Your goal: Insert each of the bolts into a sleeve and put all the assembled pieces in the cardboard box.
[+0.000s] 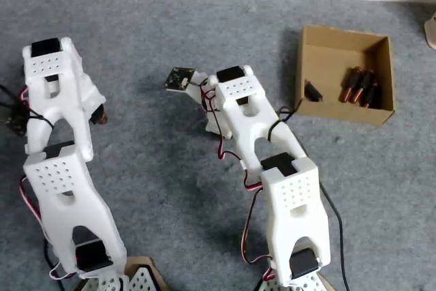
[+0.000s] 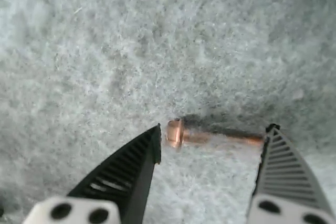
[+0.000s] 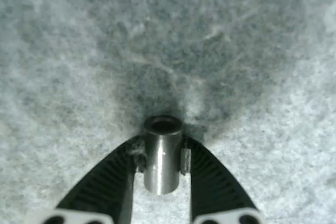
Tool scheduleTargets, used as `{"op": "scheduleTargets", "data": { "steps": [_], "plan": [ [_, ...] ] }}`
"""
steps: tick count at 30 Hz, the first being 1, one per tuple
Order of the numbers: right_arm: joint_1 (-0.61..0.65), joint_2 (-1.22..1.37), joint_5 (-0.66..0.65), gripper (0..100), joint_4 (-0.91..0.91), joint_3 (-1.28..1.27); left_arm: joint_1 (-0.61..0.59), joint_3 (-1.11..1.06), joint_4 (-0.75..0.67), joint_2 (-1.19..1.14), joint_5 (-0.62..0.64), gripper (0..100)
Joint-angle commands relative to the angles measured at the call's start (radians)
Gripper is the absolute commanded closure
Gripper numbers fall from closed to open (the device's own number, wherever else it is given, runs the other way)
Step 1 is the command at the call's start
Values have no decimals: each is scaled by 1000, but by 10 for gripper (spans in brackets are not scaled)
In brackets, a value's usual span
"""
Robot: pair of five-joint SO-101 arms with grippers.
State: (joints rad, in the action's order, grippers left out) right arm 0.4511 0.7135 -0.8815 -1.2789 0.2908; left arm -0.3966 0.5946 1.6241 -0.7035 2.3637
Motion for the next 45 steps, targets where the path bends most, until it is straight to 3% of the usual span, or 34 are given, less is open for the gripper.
{"op": "scheduleTargets", "data": {
  "steps": [1,10,13,19,27,40,45],
  "plan": [
    [-5,16,6,992,-1,-38,-4,48,2,76,20,702],
    [-5,16,6,992,-1,-38,5,81,2,68,55,702],
    [-5,16,6,992,-1,-38,4,85,-3,71,6,702],
    [-5,16,6,992,-2,-39,4,85,-18,74,-479,701],
    [-5,16,6,992,-2,-39,1,136,-21,68,-977,699],
    [-5,16,6,992,-2,-39,-47,137,-18,65,-1599,700],
    [-5,16,6,992,-2,-39,-104,128,-21,65,-1774,698]
  ]
}}
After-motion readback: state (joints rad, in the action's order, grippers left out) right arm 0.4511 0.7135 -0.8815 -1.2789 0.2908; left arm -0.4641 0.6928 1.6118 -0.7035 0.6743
